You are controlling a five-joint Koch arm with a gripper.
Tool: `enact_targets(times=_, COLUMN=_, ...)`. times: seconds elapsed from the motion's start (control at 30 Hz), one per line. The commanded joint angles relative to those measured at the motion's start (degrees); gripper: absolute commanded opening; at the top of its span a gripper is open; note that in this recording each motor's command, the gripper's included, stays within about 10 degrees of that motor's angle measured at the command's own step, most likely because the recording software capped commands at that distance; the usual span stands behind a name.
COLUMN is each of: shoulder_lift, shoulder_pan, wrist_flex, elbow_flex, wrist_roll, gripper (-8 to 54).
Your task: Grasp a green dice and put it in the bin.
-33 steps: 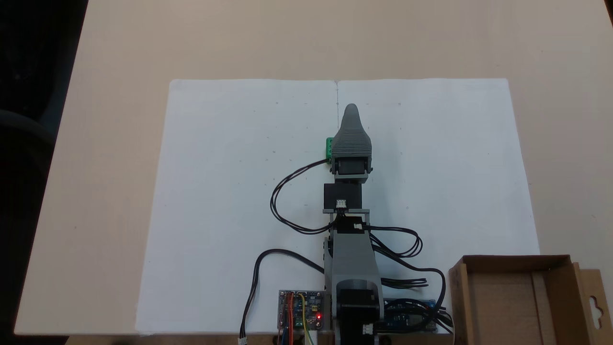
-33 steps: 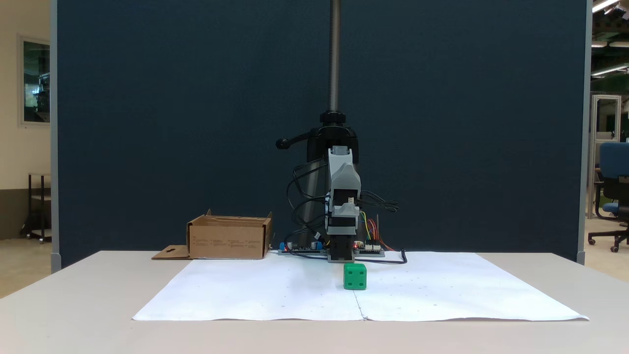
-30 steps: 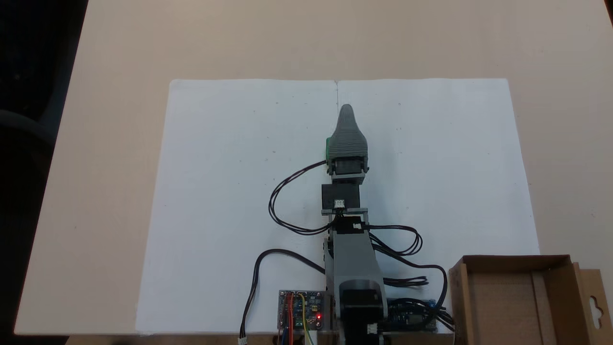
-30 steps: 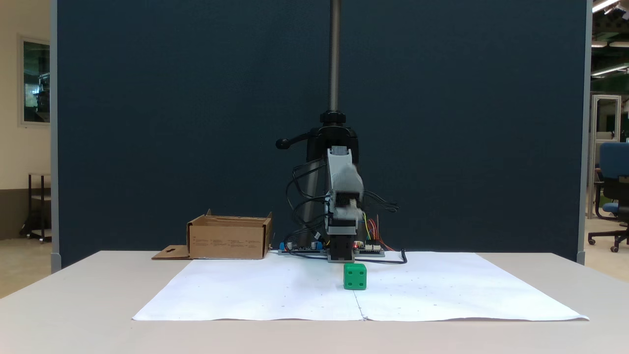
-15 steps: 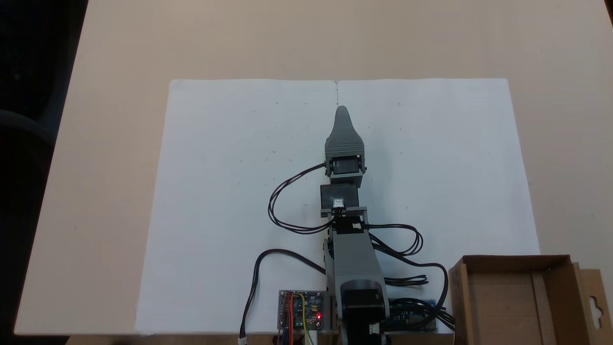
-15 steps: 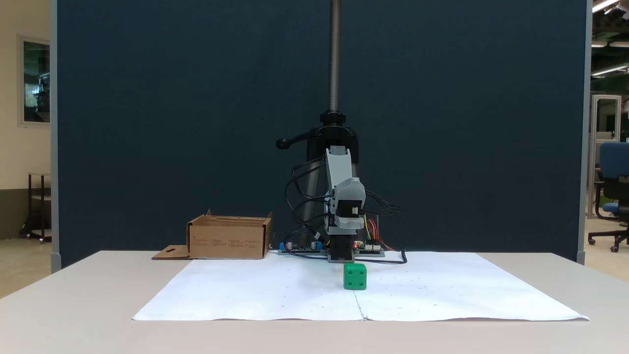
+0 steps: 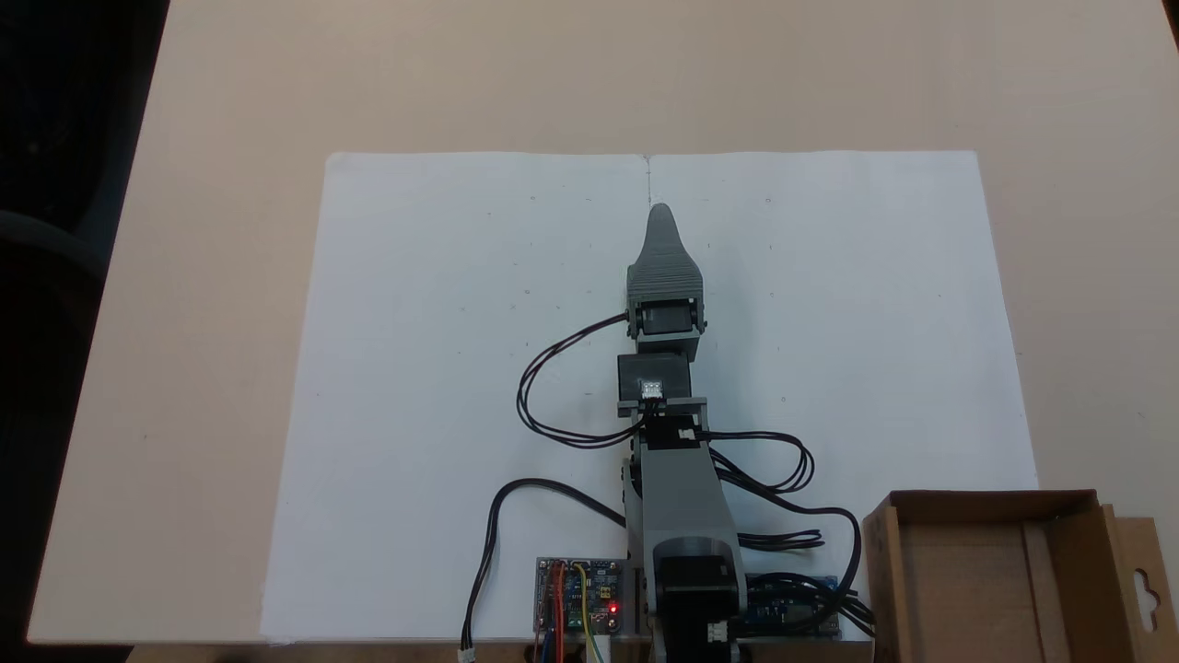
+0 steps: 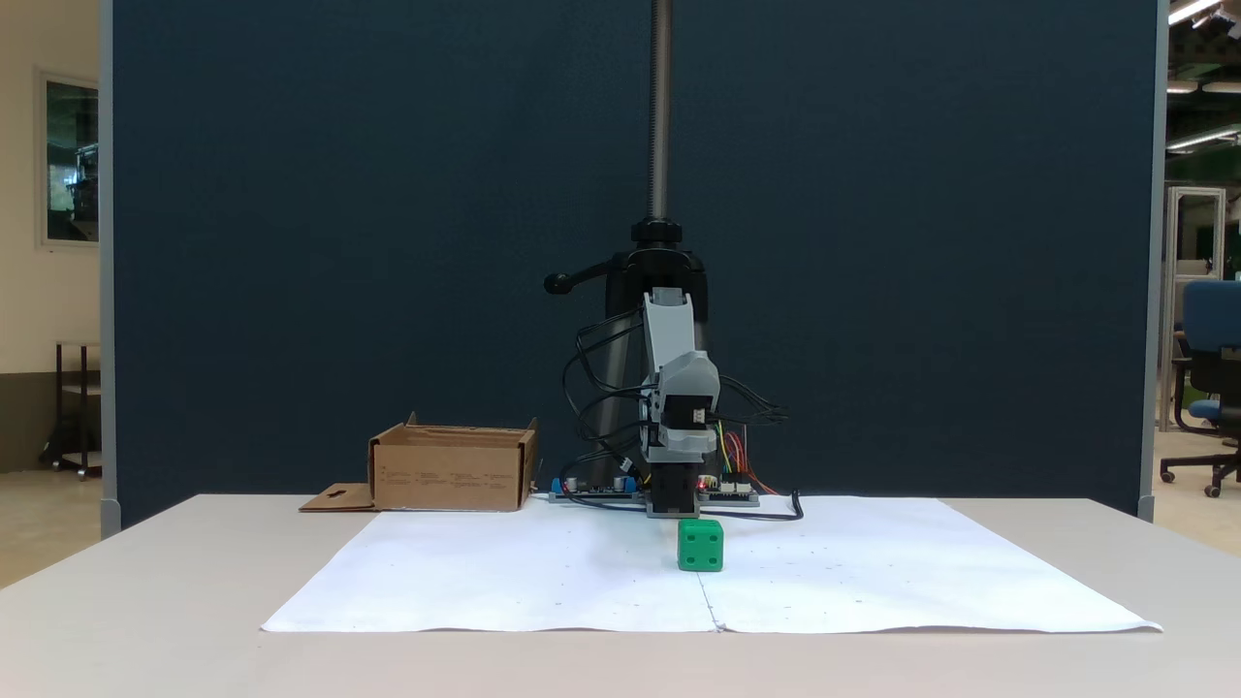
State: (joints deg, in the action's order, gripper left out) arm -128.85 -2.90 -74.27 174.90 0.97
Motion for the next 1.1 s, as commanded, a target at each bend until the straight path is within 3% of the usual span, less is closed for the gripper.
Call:
enact_targets(times=0.0, shoulder_lift=-6.9, shoulder_pan=1.8, wrist_flex=5.1, elbow_flex=-2.9, wrist_roll=2.8, gripper=41.3)
enact_targets(times=0.77, shoulder_lift=-6.6, shoulder_pan=5.7, wrist_flex=89.0, elbow_flex=-44.6, wrist_roll=2.2, gripper=42.5)
enact_targets(times=1.07, shoulder_lift=6.4, shoulder_pan=0.4, wrist_flex=115.0, elbow_flex=-51.9, wrist_roll=-3.9, gripper=42.3)
